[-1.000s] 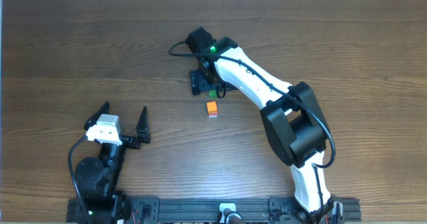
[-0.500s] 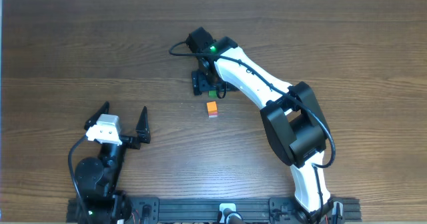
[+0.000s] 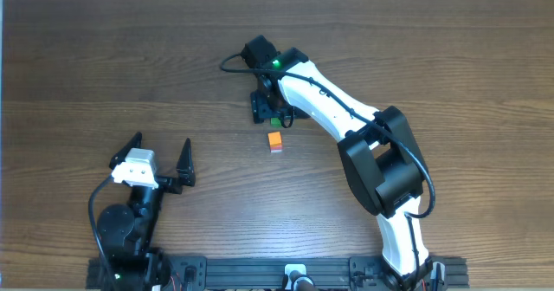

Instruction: Stack Cubes

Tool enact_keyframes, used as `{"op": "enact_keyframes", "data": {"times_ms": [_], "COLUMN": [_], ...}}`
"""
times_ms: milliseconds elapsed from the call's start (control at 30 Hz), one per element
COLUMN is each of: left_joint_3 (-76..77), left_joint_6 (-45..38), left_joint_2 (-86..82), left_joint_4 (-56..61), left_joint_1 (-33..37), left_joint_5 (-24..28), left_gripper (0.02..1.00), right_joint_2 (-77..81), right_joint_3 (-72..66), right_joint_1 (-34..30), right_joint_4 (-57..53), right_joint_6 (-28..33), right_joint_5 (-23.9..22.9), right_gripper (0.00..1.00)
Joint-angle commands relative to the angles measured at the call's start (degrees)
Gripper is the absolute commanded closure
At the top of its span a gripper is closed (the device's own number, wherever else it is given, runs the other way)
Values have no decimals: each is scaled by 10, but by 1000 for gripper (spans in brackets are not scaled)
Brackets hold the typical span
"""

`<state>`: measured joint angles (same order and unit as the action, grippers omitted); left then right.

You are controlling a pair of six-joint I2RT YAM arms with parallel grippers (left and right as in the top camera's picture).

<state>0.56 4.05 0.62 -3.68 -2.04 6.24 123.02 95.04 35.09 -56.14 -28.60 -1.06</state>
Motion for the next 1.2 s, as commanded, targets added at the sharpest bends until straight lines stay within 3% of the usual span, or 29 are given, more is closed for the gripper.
{"op": "enact_keyframes", "data": {"times_ms": [33, 200, 600, 1200], "left_joint_3": [-2, -2, -2, -2], "left_joint_6": [-6, -6, -6, -6], "left_joint_2": [-2, -2, -2, -2], "left_joint_4": [-2, -2, -2, -2], "left_joint_1": [5, 5, 5, 5], "left_joint_5": [7, 7, 7, 8], "left_gripper": [18, 18, 18, 18], "right_joint_2": [12, 21, 22, 22], "right_joint_3": [12, 12, 12, 12], "right_joint_1": [2, 2, 3, 20], "right_joint_4": [0, 2, 4, 6], "right_joint_6": [-9, -14, -16, -42], "right_joint_5": [-1, -1, -1, -5], "right_gripper": [209, 226, 426, 500]}}
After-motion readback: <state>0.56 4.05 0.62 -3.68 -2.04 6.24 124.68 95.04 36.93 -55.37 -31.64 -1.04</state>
